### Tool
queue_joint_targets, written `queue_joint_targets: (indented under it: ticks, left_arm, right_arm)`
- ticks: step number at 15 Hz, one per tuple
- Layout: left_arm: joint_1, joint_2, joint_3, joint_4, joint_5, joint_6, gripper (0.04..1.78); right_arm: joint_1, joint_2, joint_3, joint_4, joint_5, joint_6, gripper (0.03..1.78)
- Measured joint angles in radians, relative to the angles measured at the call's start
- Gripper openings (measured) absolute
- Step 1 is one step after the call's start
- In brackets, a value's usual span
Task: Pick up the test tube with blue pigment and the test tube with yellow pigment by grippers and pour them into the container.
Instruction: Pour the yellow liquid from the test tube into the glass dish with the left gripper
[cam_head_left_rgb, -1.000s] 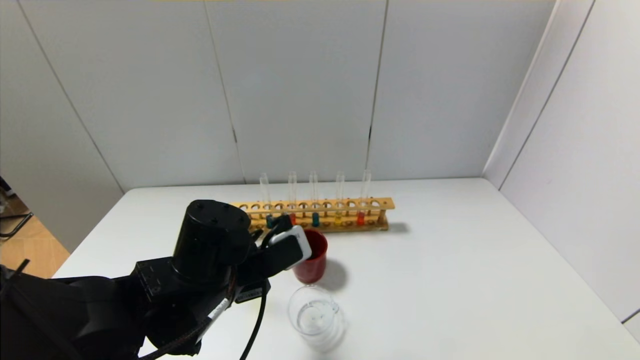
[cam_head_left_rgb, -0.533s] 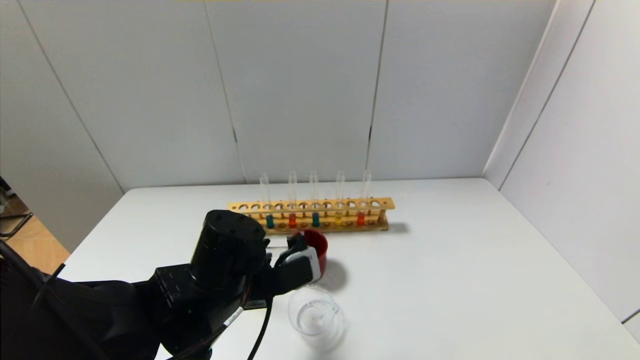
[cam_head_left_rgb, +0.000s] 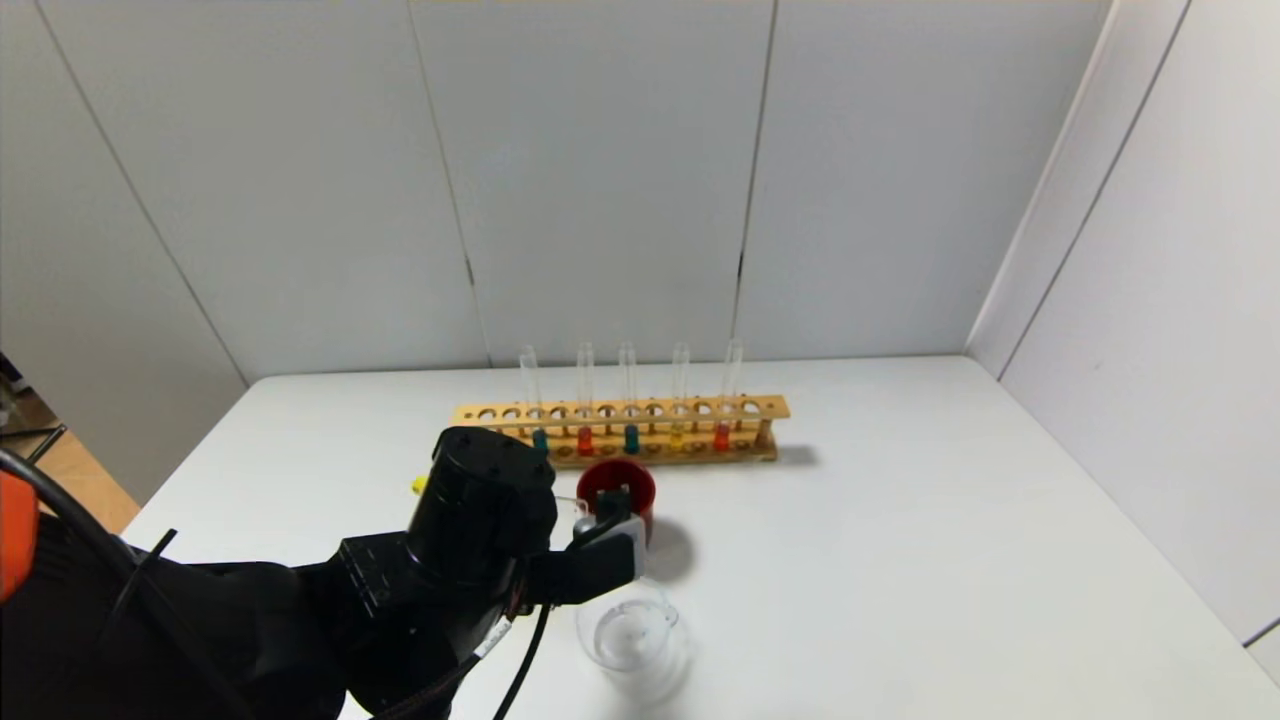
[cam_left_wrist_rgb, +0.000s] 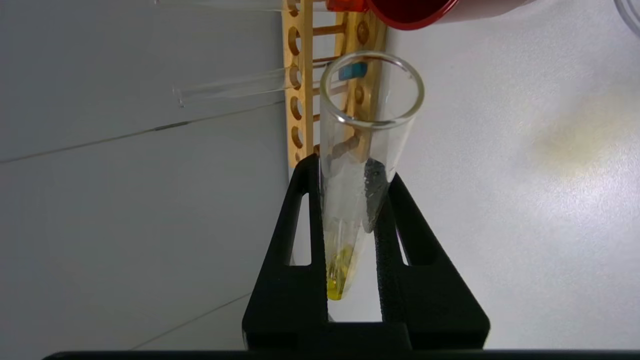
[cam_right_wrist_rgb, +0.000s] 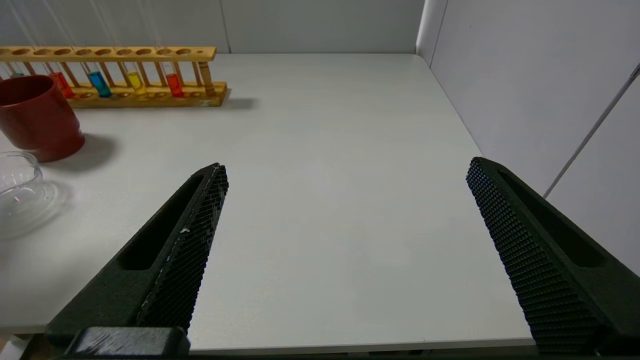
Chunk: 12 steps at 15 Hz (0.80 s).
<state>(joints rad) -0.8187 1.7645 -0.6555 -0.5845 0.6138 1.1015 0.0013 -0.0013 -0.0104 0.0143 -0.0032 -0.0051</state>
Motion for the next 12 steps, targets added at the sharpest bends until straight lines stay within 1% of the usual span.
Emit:
queue_joint_targets:
  ticks: [4,6,9,12]
  left_arm:
    - [-0.049,0.043,-0.022,0.001,0.055,0.002,0.32]
    - [-0.065,0.063,-0.03,0.001,0.063,0.002,0.32]
    - [-0.069,0.076,-0.02,0.002,0.092,0.003,0.32]
    - [-0.071,0.081,-0.014,0.007,0.093,0.009,0.32]
  right_arm:
    - [0.0,0.0,0.0,0.0,0.0,0.0,1.74]
    - [0.0,0.0,0.0,0.0,0.0,0.0,1.74]
    - [0.0,0.0,0.0,0.0,0.0,0.0,1.74]
    - [0.0,0.0,0.0,0.0,0.0,0.0,1.74]
